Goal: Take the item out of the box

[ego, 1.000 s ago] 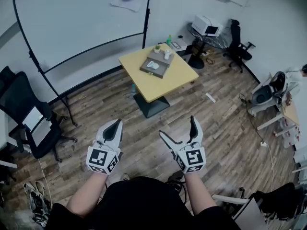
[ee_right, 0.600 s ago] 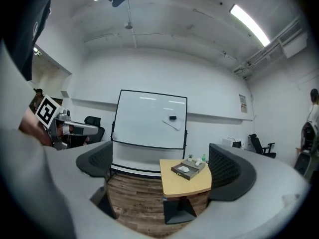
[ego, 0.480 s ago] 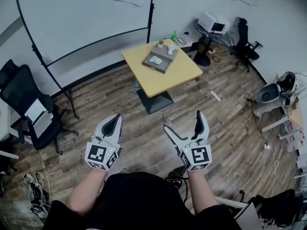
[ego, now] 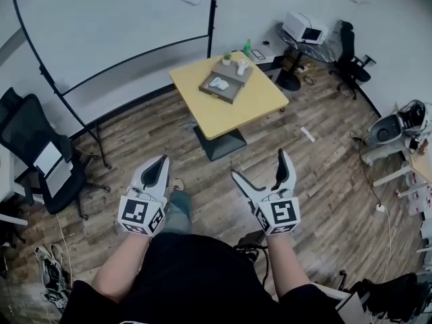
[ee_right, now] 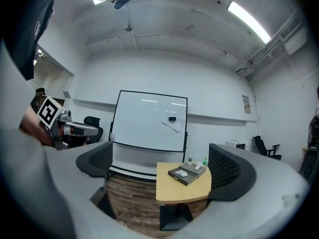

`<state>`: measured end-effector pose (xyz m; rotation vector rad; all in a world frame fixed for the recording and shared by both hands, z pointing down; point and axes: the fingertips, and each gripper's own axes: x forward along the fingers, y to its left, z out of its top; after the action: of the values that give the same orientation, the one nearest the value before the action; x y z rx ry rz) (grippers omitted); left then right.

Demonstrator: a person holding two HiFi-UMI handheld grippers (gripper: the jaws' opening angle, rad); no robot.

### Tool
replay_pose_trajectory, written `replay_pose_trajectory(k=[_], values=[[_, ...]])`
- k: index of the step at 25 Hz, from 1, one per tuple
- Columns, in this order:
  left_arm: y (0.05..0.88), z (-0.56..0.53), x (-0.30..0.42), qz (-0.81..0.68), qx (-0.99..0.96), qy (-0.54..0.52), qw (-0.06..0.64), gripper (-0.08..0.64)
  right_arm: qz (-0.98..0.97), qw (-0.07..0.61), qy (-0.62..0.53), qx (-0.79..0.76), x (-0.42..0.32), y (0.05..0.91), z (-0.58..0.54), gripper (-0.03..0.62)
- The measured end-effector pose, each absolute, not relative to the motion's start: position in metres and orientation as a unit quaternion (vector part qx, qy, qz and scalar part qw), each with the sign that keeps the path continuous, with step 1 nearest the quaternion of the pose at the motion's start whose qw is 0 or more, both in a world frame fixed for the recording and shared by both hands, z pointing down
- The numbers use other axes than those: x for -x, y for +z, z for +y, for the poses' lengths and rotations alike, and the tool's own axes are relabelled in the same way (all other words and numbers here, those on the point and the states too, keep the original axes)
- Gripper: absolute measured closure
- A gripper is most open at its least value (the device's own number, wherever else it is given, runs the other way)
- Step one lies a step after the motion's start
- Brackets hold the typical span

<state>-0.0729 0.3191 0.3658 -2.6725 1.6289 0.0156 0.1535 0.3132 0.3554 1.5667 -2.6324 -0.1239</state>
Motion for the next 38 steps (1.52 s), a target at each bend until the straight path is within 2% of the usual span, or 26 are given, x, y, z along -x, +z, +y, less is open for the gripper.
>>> replay_pose_trajectory(k=[9, 19, 25, 31, 38], values=[[0.392, 0.164, 0.08, 0.499, 0.866, 0.01, -0.01, 0.56, -0.844, 0.053, -0.036, -0.532, -0.145, 0.372, 0.171, -0.005], [0.381, -0.074, 0.118, 0.467, 0.884, 0.0, -0.022, 0.56, -0.824, 0.085, -0.018, -0.561, -0.1, 0.362, -0.056, -0.005], [0.367, -0.191, 0.135, 0.449, 0.893, 0.004, -0.02, 0.56, -0.817, 0.125, -0.012, -0.563, -0.084, 0.364, -0.151, -0.003], [0.392, -0.242, 0.11, 0.419, 0.907, -0.003, -0.048, 0.56, -0.807, 0.153, -0.005, -0.571, -0.095, 0.38, -0.199, -0.003], [0.394, -0.27, 0.083, 0.423, 0.905, -0.003, -0.041, 0.56, -0.821, 0.183, -0.009, -0.541, -0.106, 0.389, -0.237, -0.003]])
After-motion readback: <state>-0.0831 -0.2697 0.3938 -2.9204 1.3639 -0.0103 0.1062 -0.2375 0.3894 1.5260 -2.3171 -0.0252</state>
